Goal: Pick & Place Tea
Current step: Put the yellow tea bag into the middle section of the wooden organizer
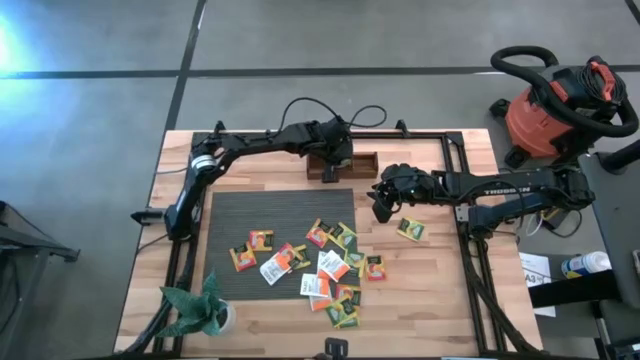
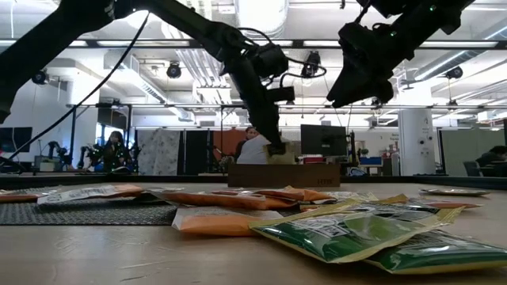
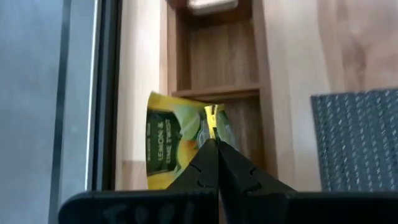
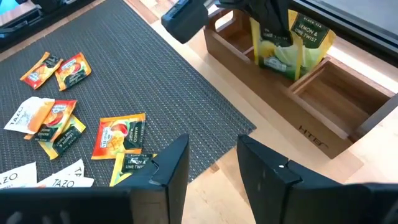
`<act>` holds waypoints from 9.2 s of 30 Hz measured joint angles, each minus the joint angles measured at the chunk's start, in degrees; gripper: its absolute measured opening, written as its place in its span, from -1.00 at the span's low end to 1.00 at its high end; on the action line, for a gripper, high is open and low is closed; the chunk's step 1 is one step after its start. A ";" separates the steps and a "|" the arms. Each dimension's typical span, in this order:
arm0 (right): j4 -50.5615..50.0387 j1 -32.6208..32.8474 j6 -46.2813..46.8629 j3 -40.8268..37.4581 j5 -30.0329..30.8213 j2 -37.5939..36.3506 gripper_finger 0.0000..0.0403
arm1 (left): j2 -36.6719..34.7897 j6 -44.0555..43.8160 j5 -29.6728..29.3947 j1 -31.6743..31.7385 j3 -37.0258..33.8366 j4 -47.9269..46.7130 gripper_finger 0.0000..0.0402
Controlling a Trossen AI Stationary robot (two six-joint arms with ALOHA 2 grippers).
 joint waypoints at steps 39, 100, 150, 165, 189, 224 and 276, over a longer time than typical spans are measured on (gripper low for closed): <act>-0.92 -0.02 1.51 -0.05 0.00 0.00 -0.35 | 2.16 4.00 -8.58 -0.02 0.38 7.29 -0.69; -7.53 12.60 56.48 -19.32 -2.94 0.00 -0.37 | -20.64 -43.67 15.15 -8.66 -29.06 22.15 -0.69; 6.15 10.45 51.25 -24.27 0.03 -0.03 -0.37 | 13.25 -71.87 23.39 -12.14 -4.66 33.03 -0.69; 8.29 10.45 51.84 -24.71 -0.07 0.07 -0.37 | 14.00 -73.72 23.95 -12.79 -4.62 35.58 -0.69; 10.95 10.38 51.78 -24.75 1.60 0.11 -0.37 | 14.00 -69.45 22.54 -13.43 -4.49 36.63 -0.96; 10.33 8.11 30.75 -21.47 7.58 -12.57 -0.37 | 3.64 5.81 -8.32 -1.18 19.48 -25.32 -1.00; 7.69 8.09 32.78 -21.58 7.23 -11.41 -0.37 | 6.28 1.87 -5.19 -1.04 10.20 -8.97 -0.89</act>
